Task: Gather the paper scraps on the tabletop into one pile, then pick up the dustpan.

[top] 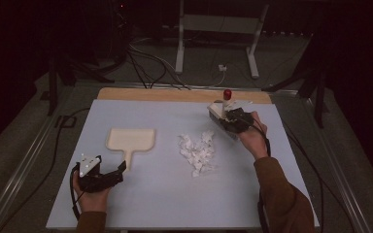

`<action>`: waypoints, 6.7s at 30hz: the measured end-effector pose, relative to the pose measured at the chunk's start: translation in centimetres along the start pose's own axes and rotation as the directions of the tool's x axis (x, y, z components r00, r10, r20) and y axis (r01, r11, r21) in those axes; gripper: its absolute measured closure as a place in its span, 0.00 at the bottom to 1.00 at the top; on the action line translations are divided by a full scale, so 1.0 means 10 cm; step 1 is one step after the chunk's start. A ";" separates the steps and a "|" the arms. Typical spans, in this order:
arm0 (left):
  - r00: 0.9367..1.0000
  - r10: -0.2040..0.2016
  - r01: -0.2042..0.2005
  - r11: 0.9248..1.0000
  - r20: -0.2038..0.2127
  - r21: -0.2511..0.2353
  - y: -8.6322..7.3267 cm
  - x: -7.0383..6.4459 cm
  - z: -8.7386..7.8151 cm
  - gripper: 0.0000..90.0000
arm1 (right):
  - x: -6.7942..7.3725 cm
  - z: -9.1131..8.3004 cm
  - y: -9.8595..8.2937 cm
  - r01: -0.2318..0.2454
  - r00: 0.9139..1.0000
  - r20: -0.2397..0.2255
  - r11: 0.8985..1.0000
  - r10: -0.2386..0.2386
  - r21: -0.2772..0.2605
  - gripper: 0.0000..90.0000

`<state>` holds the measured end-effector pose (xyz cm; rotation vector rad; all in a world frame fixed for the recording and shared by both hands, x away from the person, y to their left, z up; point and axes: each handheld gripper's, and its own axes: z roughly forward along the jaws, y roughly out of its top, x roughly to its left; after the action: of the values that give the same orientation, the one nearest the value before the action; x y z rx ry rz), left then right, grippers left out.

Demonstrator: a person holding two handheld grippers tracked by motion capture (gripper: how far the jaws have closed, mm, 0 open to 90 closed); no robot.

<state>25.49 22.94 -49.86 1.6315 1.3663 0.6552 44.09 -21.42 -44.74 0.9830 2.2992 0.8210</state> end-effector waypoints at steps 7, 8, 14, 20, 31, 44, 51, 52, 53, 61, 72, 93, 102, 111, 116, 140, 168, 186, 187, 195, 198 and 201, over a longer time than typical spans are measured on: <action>1.000 -0.001 0.001 1.000 0.000 0.001 0.00 0.01 0.00 0.08 | 0.19 0.22 0.02 0.048 0.998 -0.044 0.999 -0.048 -0.007 0.74; 1.000 -0.002 0.002 1.000 -0.001 0.000 0.00 0.01 0.00 0.08 | 0.24 0.23 0.04 0.071 0.996 -0.051 0.997 -0.071 -0.007 0.74; 1.000 0.001 -0.001 1.000 0.003 0.000 0.00 0.00 0.00 0.08 | 0.50 0.28 0.14 0.223 0.968 -0.107 0.973 -0.229 -0.059 0.74; 1.000 -0.006 0.006 1.000 0.001 -0.004 0.00 0.01 -0.01 0.08 | 0.74 0.28 0.16 0.402 0.896 -0.164 0.911 -0.413 -0.094 0.74; 1.000 0.001 -0.001 1.000 0.002 0.002 0.00 0.00 0.00 0.08 | 0.76 0.03 -0.01 0.486 0.818 -0.272 0.862 -0.507 -0.144 0.74; 1.000 0.002 -0.002 1.000 0.003 0.006 -0.01 0.00 0.01 0.08 | 0.79 -0.17 -0.14 0.510 0.781 -0.321 0.844 -0.535 -0.165 0.74; 1.000 0.001 -0.001 1.000 0.003 0.008 -0.01 -0.01 0.01 0.08 | 0.73 -0.17 -0.11 0.448 0.825 -0.304 0.879 -0.477 -0.162 0.74; 1.000 0.001 -0.001 1.000 0.003 0.008 -0.01 -0.01 0.01 0.08 | 0.73 -0.16 -0.10 0.437 0.831 -0.303 0.885 -0.466 -0.162 0.74; 1.000 0.001 -0.001 1.000 0.003 0.007 -0.01 -0.01 0.01 0.08 | 0.72 -0.15 -0.09 0.425 0.841 -0.295 0.891 -0.454 -0.160 0.74; 1.000 -0.002 0.002 1.000 0.003 0.005 -0.01 0.00 0.01 0.08 | 0.63 -0.14 -0.07 0.333 0.901 -0.244 0.932 -0.359 -0.144 0.74; 1.000 0.002 -0.002 1.000 0.003 0.004 -0.01 0.00 0.00 0.08 | 0.43 -0.24 -0.09 0.197 0.957 -0.195 0.974 -0.216 -0.113 0.74; 1.000 -0.001 0.001 1.000 -0.002 0.001 -0.03 0.00 -0.02 0.08 | 0.08 -0.53 -0.48 -0.125 0.973 -0.187 0.990 0.134 0.060 0.74; 1.000 0.001 -0.001 1.000 -0.003 0.003 -0.03 -0.02 -0.01 0.08 | 0.05 -0.47 -0.53 -0.161 0.966 -0.193 0.984 0.173 0.075 0.71; 1.000 0.015 -0.015 1.000 -0.012 -0.001 0.00 -0.03 -0.03 0.07 | 0.09 -0.41 -0.52 -0.187 0.966 -0.173 0.981 0.194 0.057 0.74; 0.999 0.042 -0.042 0.999 -0.018 -0.004 0.08 -0.06 -0.05 0.07 | 0.08 -0.45 -0.53 -0.212 0.962 -0.159 0.975 0.221 0.072 0.74; 0.991 0.130 -0.128 0.984 -0.008 0.126 0.23 -0.21 0.24 0.07 | 0.12 -0.66 -0.61 -0.275 0.954 -0.099 0.957 0.284 0.093 0.74; 0.994 0.058 -0.023 0.935 -0.088 0.355 0.14 -0.24 0.71 0.53 | 0.12 -0.66 -0.69 -0.284 0.951 -0.102 0.955 0.292 0.089 0.74; 0.991 0.075 -0.026 0.923 -0.113 0.383 0.17 -0.21 0.69 0.74 | 0.12 -0.66 -0.70 -0.286 0.950 -0.107 0.955 0.293 0.083 0.74; 0.991 0.078 -0.031 0.923 -0.106 0.384 0.17 -0.20 0.68 0.74 | 0.12 -0.66 -0.70 -0.285 0.950 -0.108 0.955 0.293 0.082 0.74; 0.994 0.094 -0.064 0.920 -0.059 0.387 0.22 -0.18 0.61 0.74 | 0.13 -0.65 -0.70 -0.282 0.951 -0.111 0.956 0.290 0.082 0.74; 0.994 0.105 -0.080 0.920 -0.044 0.383 0.25 -0.20 0.59 0.74 | 0.12 -0.65 -0.70 -0.287 0.949 -0.111 0.955 0.294 0.081 0.74; 0.993 0.110 -0.090 0.922 -0.032 0.377 0.28 -0.21 0.57 0.74 | 0.12 -0.65 -0.70 -0.288 0.949 -0.112 0.954 0.296 0.081 0.74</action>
<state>31.11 19.22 -49.79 2.0103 1.5234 0.5184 35.90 -26.57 -45.35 1.3602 2.3265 0.9545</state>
